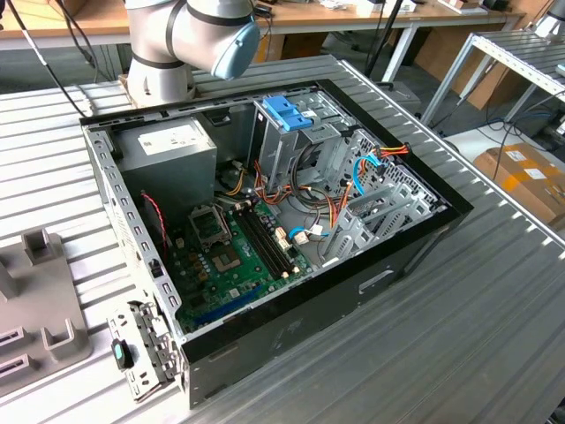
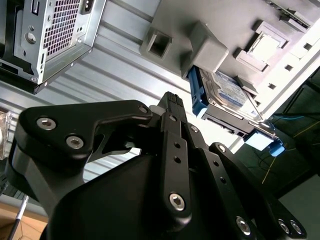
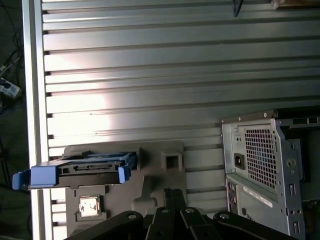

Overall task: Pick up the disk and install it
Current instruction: 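Reach for the disk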

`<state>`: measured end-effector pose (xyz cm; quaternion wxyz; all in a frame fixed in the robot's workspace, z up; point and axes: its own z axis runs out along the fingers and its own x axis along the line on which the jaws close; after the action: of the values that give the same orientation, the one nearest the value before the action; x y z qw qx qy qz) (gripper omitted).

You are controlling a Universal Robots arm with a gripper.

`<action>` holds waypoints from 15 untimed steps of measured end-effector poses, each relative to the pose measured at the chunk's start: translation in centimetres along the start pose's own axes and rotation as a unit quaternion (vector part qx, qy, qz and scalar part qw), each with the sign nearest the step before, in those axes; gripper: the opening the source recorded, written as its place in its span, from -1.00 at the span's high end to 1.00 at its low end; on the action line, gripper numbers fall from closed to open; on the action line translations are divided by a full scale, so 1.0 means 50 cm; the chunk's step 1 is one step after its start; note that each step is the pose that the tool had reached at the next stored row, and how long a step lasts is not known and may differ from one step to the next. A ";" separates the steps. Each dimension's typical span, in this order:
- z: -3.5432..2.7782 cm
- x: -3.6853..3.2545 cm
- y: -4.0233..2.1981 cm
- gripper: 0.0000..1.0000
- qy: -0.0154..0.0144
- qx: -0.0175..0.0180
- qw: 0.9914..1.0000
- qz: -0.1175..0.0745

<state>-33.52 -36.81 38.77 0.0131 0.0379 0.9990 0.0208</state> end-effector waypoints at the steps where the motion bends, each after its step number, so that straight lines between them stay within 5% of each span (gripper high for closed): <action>1: 0.000 0.000 0.002 0.79 0.000 0.000 1.000 0.000; 10: 0.002 0.003 0.028 0.79 0.000 0.000 1.000 0.000; 15: 0.004 0.003 0.031 0.79 0.000 0.009 1.000 -0.004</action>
<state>-33.57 -35.25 38.63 0.0132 0.0337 0.9993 0.0116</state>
